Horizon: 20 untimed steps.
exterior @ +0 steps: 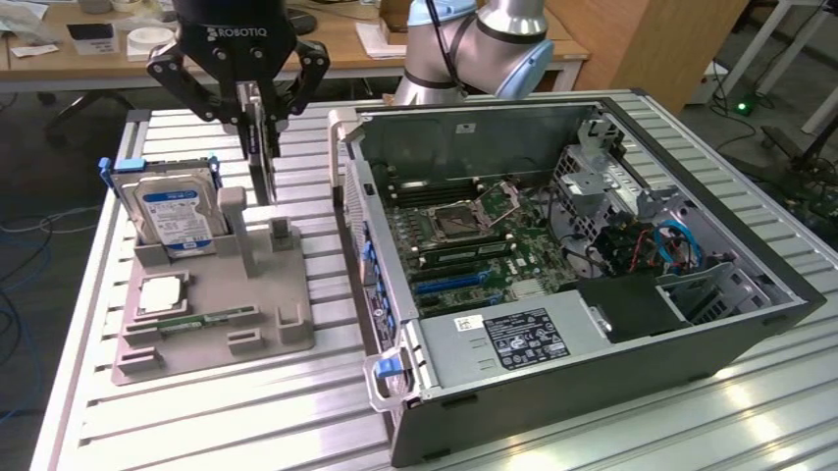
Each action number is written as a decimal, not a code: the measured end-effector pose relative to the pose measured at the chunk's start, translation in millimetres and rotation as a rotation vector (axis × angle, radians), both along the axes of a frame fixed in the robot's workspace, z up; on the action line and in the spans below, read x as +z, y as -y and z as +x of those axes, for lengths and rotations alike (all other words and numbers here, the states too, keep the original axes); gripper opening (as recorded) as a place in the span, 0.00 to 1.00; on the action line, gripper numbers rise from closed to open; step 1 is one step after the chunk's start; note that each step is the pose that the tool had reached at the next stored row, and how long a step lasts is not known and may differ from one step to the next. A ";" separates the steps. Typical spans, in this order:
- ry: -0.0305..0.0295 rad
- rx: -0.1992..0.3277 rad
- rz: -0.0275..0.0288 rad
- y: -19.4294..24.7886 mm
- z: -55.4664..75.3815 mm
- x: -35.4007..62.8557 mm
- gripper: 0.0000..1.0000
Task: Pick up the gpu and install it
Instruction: 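Pick up the gpu and move the gpu toward the slot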
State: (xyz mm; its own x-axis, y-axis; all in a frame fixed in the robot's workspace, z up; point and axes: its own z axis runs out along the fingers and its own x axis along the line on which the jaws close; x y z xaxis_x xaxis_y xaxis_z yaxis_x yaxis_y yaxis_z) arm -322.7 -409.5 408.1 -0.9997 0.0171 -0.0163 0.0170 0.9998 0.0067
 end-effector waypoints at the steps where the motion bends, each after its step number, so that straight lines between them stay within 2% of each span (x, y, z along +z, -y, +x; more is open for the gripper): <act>1: 0.0000 0.000 0.0000 0.0 0.0 0.0 0.28; 10: 0.0000 0.000 0.0000 0.0 4.4 0.0 0.28; 20: 0.0000 0.000 0.0000 0.0 16.4 -0.1 0.28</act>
